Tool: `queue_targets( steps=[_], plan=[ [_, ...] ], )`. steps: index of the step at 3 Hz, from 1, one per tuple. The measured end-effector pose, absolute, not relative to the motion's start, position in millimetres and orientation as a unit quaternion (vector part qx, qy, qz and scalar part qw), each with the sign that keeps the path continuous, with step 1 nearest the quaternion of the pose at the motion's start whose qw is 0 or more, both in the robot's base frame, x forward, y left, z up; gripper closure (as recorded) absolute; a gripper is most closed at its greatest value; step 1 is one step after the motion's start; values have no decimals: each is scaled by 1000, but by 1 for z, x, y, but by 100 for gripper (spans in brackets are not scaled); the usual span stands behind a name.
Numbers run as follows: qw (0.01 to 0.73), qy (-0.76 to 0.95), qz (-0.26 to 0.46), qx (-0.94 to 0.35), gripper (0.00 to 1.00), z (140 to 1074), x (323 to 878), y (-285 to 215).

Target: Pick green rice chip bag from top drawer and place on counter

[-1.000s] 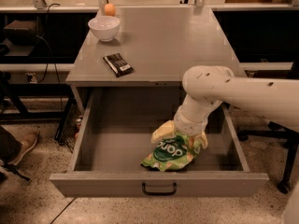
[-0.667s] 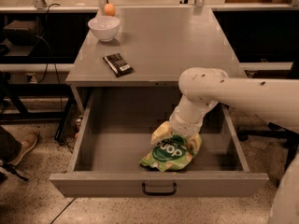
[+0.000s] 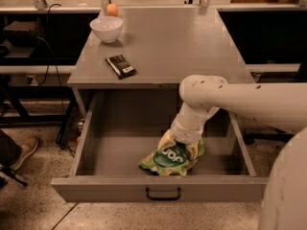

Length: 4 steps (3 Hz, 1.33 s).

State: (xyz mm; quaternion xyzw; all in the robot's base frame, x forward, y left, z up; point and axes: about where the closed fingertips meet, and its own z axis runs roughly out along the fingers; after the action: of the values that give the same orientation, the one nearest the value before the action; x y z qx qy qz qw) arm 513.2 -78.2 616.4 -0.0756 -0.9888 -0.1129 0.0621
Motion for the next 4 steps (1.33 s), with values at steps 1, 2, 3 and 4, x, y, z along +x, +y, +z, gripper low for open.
queue_targets(
  steps=[1, 2, 3, 4],
  plan=[
    [62, -989, -113, -76, 87, 619, 513, -78],
    [62, -989, -113, -76, 100, 621, 513, -78],
    [20, -991, -112, -65, 100, 642, 503, -111],
    [-57, -990, -121, -53, 100, 682, 486, -163]
  ],
)
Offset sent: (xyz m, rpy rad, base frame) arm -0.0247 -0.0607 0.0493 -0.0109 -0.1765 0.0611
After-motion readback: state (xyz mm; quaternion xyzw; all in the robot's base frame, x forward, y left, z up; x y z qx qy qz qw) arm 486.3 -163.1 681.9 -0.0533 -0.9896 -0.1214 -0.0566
